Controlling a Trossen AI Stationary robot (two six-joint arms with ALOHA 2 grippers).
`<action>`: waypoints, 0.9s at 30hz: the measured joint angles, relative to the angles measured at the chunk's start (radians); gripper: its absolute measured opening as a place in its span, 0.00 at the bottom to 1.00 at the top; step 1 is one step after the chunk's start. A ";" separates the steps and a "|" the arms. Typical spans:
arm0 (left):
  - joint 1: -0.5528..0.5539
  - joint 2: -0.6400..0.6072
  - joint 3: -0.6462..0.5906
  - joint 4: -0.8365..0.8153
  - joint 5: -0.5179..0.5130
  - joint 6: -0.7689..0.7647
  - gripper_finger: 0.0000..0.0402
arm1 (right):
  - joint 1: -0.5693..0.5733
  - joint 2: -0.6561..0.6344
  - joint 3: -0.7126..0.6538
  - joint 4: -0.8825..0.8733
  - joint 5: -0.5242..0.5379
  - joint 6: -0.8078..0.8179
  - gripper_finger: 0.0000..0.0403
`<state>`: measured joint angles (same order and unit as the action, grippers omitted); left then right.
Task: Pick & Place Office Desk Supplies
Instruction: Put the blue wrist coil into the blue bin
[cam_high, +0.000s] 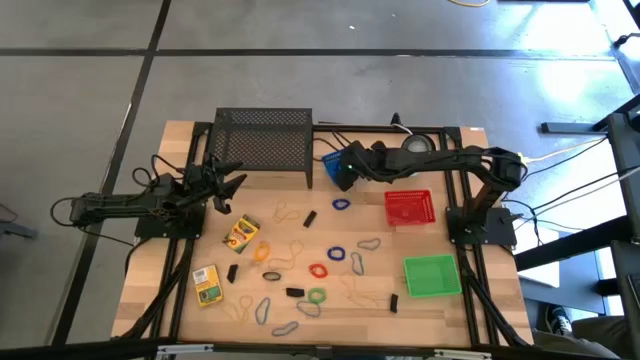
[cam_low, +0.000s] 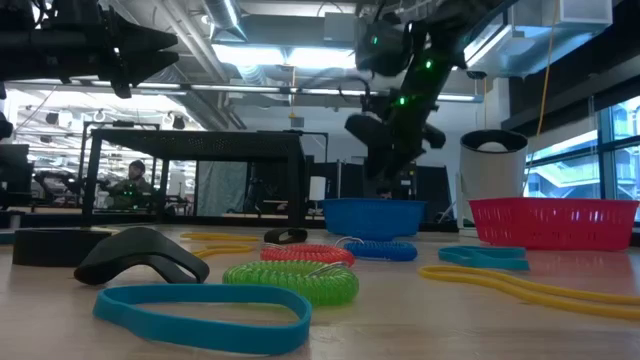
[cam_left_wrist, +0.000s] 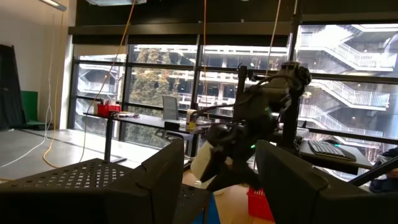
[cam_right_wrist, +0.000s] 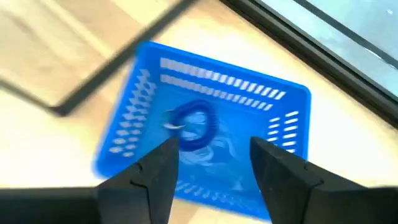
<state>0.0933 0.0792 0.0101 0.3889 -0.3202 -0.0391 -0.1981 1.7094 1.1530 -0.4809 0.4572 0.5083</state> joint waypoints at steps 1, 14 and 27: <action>0.000 0.000 0.000 0.000 0.000 0.000 0.48 | 0.015 -0.015 0.000 -0.001 -0.014 0.001 0.47; 0.000 0.000 0.000 0.000 0.000 0.000 0.48 | 0.224 -0.002 -0.002 0.009 -0.168 -0.283 0.37; 0.000 0.000 0.000 0.000 0.000 0.000 0.48 | 0.235 0.134 -0.003 0.019 -0.219 -0.317 0.36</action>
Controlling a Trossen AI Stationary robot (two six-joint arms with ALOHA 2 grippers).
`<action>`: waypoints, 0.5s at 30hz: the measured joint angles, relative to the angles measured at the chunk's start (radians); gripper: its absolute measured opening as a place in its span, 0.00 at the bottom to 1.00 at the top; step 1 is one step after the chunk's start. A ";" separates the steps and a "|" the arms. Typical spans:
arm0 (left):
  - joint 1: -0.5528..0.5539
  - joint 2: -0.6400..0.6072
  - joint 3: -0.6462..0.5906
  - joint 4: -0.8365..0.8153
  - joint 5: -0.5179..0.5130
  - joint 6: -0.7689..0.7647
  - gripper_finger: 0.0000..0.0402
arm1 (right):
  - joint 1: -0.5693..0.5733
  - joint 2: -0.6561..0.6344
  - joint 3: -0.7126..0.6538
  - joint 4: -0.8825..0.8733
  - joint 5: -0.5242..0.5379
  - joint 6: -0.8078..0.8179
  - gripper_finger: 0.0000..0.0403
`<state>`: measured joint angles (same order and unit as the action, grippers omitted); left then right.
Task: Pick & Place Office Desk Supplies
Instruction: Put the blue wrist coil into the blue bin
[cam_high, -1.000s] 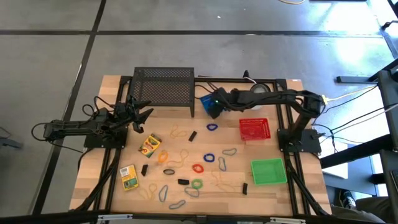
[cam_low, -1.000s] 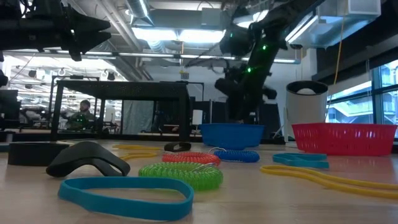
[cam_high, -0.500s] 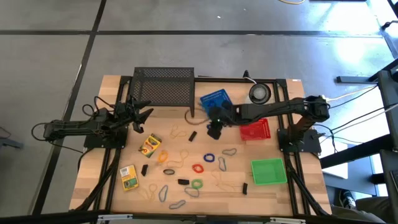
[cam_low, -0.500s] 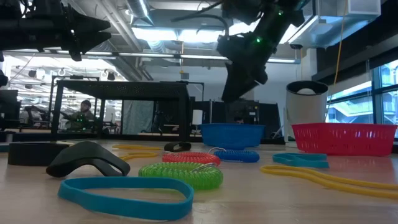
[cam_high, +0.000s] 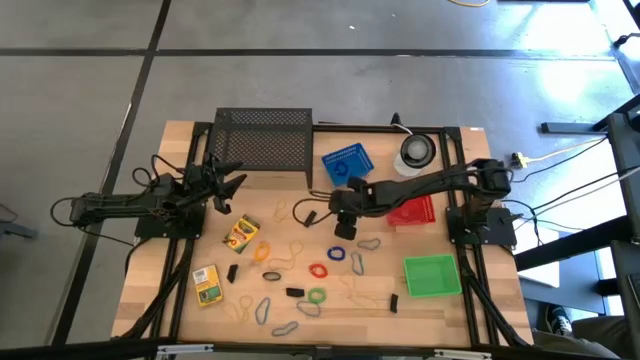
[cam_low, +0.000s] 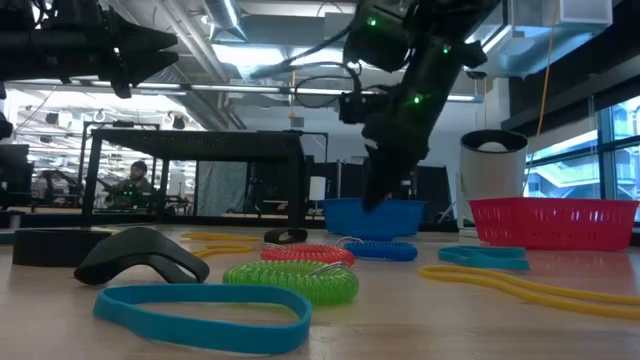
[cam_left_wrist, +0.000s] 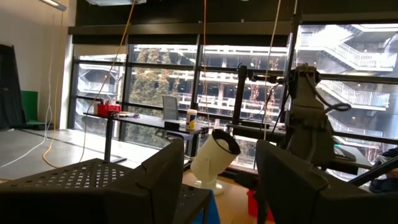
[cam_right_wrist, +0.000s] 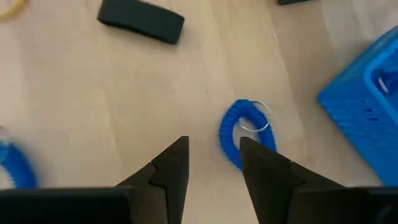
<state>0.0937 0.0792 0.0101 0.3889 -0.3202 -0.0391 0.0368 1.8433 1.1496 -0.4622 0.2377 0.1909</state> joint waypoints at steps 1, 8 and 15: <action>0.000 0.000 0.000 0.000 0.000 0.000 0.48 | -0.001 0.009 0.000 -0.002 0.005 -0.020 0.36; 0.000 0.000 0.000 0.000 0.000 0.000 0.48 | -0.018 0.055 0.000 -0.002 0.006 -0.088 0.35; 0.000 0.000 0.000 0.000 0.000 0.000 0.48 | -0.047 0.097 0.002 0.005 -0.002 -0.090 0.35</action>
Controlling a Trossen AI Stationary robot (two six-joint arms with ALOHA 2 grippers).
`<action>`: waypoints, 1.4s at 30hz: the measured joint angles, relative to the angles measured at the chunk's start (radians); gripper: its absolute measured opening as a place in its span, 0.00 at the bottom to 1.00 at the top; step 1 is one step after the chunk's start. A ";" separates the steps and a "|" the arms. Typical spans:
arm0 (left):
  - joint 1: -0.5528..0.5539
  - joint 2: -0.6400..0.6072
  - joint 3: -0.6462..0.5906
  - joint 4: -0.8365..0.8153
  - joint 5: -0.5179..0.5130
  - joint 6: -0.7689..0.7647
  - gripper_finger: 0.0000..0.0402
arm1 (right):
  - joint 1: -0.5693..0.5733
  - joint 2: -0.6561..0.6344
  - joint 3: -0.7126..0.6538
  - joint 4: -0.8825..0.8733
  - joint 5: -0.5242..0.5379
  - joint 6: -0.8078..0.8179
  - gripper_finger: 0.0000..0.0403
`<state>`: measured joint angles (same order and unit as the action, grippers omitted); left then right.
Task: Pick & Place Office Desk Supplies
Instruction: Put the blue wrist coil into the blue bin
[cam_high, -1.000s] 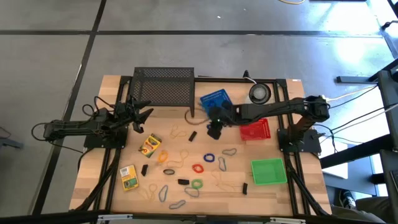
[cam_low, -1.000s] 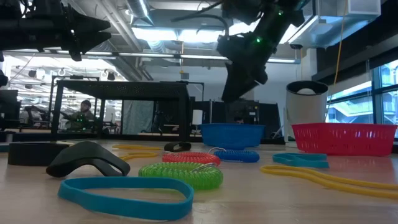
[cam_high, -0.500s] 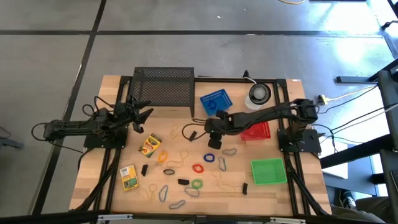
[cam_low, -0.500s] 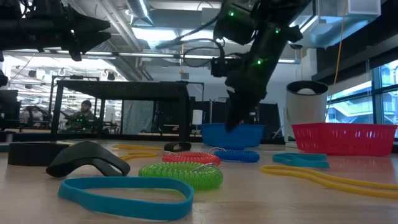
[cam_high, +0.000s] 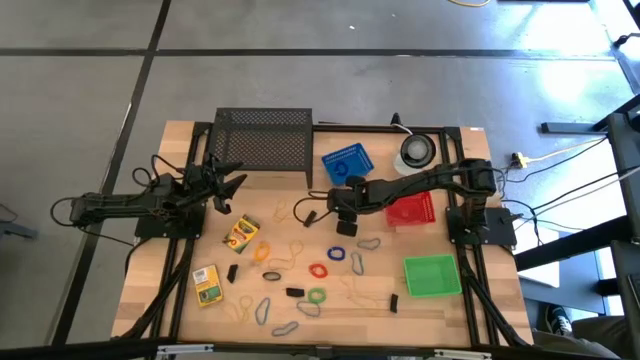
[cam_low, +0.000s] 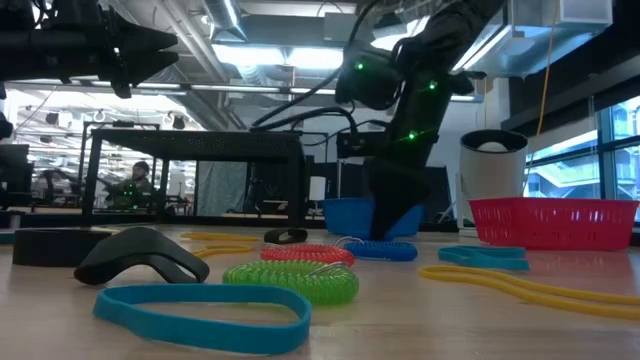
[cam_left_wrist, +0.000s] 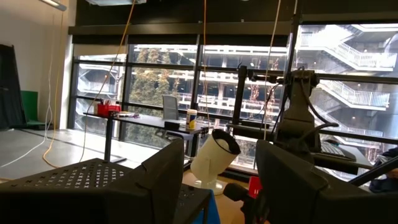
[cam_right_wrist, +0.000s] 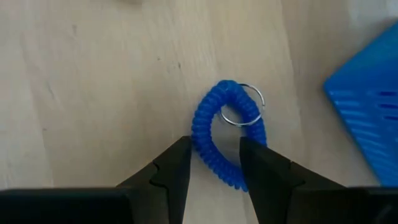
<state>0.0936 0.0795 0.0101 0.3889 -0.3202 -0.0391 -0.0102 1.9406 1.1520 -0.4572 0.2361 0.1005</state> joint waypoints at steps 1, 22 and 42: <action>0.000 0.000 0.000 0.000 0.000 0.000 0.48 | -0.004 0.006 0.001 0.000 -0.012 0.000 0.35; 0.000 0.000 0.000 0.000 0.000 0.000 0.48 | -0.007 -0.013 -0.004 0.002 -0.090 0.031 0.06; 0.000 0.000 0.000 -0.004 -0.001 0.000 0.48 | 0.212 -0.354 -0.004 0.764 -0.037 -0.272 0.04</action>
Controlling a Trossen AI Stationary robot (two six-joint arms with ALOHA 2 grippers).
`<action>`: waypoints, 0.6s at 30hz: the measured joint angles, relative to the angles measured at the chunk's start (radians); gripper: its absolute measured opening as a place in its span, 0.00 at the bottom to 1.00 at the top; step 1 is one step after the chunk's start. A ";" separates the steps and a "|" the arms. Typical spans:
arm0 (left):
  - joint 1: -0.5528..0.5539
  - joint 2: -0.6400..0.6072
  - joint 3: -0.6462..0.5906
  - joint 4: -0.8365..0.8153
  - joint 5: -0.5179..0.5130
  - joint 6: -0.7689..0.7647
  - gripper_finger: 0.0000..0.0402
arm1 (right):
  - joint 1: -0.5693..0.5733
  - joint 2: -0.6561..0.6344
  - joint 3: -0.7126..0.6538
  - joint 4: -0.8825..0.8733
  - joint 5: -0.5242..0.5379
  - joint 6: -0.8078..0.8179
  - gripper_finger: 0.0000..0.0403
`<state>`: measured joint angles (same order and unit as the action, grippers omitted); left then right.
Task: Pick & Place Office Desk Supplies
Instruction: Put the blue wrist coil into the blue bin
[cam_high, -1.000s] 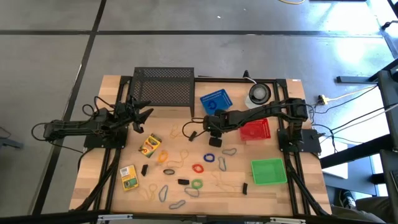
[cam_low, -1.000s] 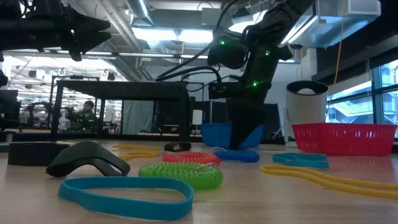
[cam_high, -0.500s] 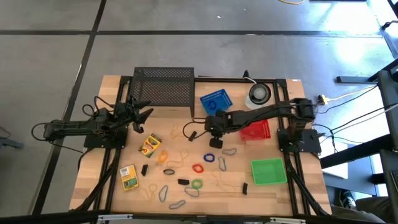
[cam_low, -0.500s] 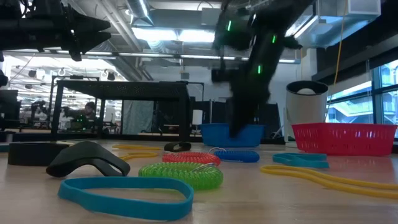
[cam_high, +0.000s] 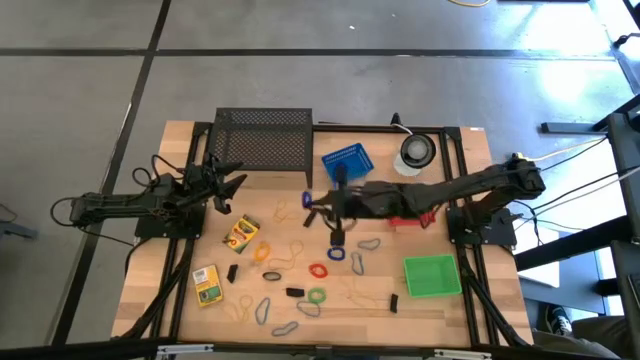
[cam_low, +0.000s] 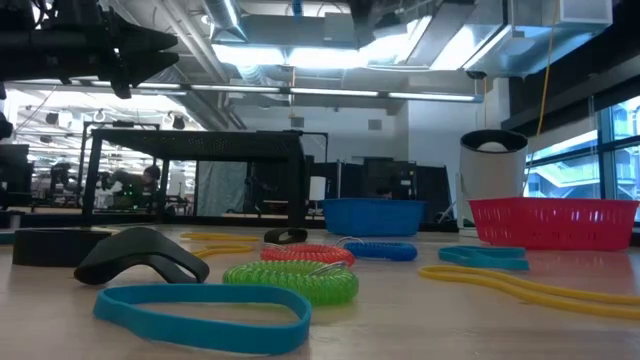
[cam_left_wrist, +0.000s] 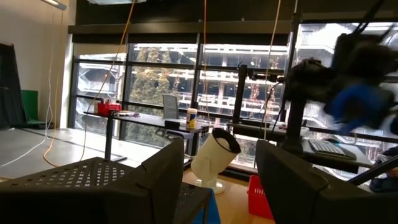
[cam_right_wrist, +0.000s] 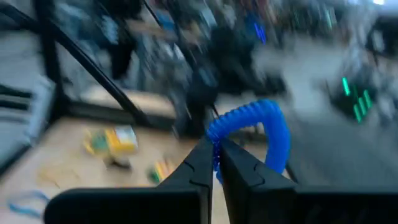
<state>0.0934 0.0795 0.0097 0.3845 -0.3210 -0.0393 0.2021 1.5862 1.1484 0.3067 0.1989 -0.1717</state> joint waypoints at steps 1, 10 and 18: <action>0.000 0.000 0.000 0.000 0.000 0.000 0.48 | 0.011 0.003 0.000 0.051 -0.027 -0.022 0.04; 0.000 0.000 0.000 0.000 0.000 0.000 0.48 | 0.058 0.007 0.000 0.065 -0.007 -0.049 0.04; 0.000 0.000 0.000 0.001 0.000 0.000 0.48 | 0.027 -0.029 0.000 -0.149 0.181 0.094 0.04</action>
<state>0.0937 0.0795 0.0097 0.3851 -0.3206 -0.0391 0.2288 1.5576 1.1488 0.1574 0.3802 -0.0772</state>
